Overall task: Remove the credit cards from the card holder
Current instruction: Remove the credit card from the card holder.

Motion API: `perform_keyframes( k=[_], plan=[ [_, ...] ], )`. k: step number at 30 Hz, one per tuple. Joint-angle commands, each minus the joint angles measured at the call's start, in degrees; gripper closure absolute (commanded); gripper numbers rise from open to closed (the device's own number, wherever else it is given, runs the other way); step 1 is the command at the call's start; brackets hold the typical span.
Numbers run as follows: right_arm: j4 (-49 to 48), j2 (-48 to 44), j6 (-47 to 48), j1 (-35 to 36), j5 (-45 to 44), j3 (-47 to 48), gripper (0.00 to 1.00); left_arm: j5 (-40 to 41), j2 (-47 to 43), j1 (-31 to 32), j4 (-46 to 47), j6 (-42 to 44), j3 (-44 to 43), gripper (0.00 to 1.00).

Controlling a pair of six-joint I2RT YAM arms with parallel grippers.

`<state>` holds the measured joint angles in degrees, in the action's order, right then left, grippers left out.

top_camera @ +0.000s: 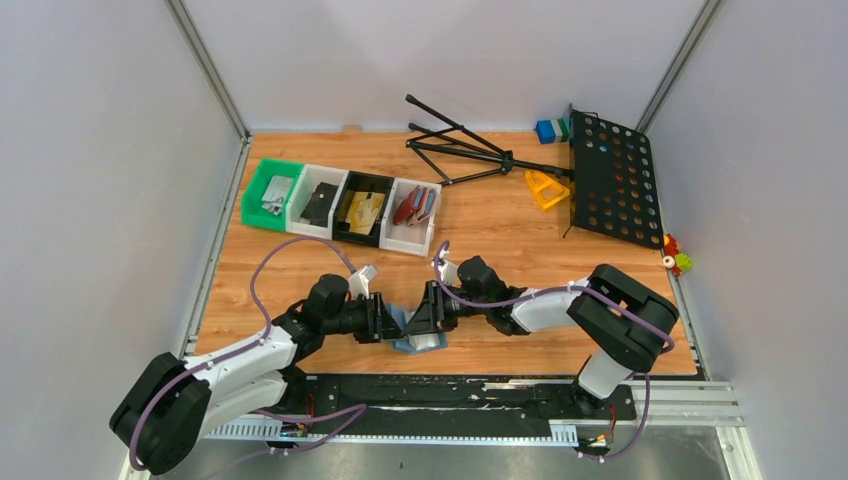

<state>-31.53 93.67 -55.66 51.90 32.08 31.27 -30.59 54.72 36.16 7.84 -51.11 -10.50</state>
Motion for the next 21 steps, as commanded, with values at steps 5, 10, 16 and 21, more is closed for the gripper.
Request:
perform_keyframes(
  k=[5,10,16,21],
  plan=[
    [-4.5,-0.23,-1.42,0.31,-0.36,1.62,0.69,-3.6,-1.85,0.05,5.77,-1.15,-0.28,0.56],
    [-2.87,-1.38,-0.98,0.31,-0.61,1.87,0.67,-4.1,-5.21,0.05,6.46,-1.96,0.38,0.4],
    [-3.79,-0.44,-1.6,0.48,-0.26,2.17,0.67,-4.99,-6.69,0.05,7.03,-2.35,0.7,0.36],
    [-3.96,0.42,-2.03,0.57,-0.38,2.31,0.67,-4.33,-8.29,0.05,7.07,-3.16,1.36,0.36]
  ],
)
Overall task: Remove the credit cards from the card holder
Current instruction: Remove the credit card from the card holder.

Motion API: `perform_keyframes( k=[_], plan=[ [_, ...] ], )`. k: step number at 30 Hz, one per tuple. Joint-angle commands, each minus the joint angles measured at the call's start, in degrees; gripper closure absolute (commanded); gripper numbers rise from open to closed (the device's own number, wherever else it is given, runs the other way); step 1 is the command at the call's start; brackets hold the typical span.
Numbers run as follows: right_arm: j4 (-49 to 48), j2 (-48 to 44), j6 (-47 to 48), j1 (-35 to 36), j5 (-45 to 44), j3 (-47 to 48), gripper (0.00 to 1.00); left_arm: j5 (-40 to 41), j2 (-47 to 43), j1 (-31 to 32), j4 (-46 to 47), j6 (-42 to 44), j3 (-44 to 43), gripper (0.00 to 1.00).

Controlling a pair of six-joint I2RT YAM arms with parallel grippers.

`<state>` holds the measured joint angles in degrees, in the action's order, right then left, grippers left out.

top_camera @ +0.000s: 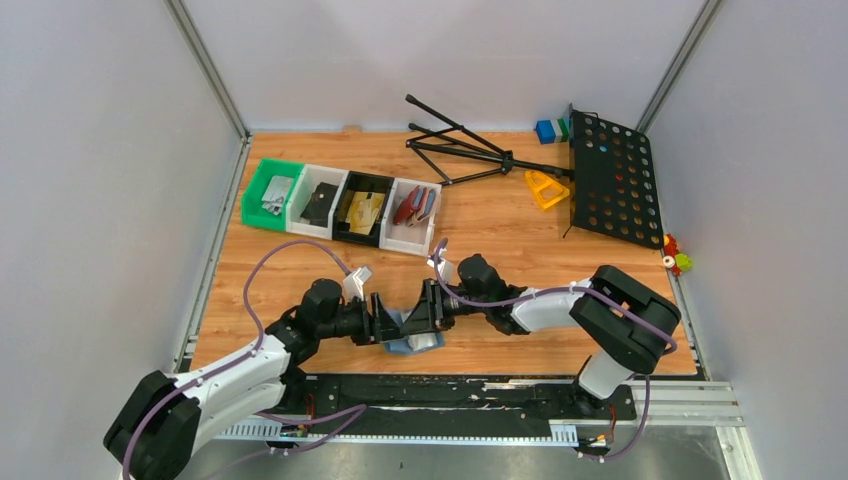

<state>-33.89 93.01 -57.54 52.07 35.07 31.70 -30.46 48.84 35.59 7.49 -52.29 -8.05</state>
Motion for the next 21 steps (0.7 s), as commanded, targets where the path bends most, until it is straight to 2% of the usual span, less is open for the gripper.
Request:
perform_keyframes(
  k=[1,6,10,13,17,21],
  plan=[
    [-1.81,1.22,-0.43,0.4,-3.35,1.8,0.68,-4.62,-2.41,0.63,7.56,-2.02,-1.09,0.38],
    [-2.94,2.13,-1.29,0.44,-2.95,2.11,0.69,-5.9,-3.4,0.62,10.72,-3.06,-0.12,0.35],
    [-3.23,3.31,-1.75,0.7,-2.34,2.65,0.69,-4.44,-2.83,0.62,7.29,-1.77,-0.71,0.34],
    [-3.68,3.75,-2.34,0.75,-2.34,2.6,0.7,-4.13,-0.61,0.62,6.98,-1.63,-0.95,0.43],
    [0.66,0.99,-0.66,0.62,-5.28,2.03,0.7,-3.13,1.66,0.62,5.62,-0.88,-1.36,0.62],
    [5.61,-2.39,1.79,0.23,-7.22,1.61,0.64,-1.57,1.92,0.54,3.02,0.35,-2.14,0.81]
  ],
)
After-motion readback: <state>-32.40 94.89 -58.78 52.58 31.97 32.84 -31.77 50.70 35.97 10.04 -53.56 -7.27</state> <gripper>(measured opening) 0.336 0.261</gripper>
